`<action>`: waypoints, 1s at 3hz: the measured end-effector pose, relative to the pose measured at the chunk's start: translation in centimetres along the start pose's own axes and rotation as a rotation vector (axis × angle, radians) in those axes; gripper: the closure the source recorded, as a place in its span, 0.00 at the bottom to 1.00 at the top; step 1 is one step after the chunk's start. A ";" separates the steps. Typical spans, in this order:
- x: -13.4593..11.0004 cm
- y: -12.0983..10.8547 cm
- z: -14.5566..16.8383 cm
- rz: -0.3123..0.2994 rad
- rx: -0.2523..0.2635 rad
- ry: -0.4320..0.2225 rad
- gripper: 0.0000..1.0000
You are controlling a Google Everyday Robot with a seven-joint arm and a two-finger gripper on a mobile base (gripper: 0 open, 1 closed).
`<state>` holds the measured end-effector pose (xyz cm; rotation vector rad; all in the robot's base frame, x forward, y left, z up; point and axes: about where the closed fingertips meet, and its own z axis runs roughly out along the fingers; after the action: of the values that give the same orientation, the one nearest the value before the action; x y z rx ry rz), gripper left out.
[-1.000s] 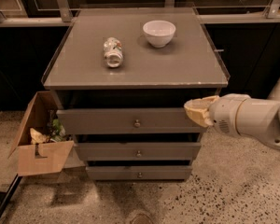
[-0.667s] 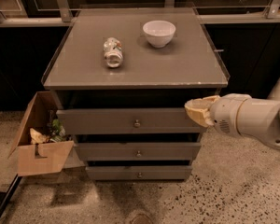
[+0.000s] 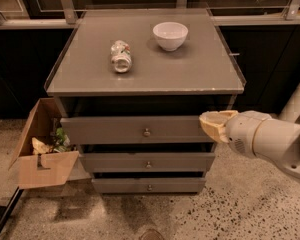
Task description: Open top drawer
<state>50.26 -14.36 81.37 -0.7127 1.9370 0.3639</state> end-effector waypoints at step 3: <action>-1.5 -0.4 3.7 -0.042 0.041 -0.256 1.00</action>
Offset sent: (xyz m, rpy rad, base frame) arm 0.0419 0.0387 -0.0033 0.1917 -0.2819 -0.0007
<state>53.66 -12.22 81.04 -0.6463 1.6810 0.3692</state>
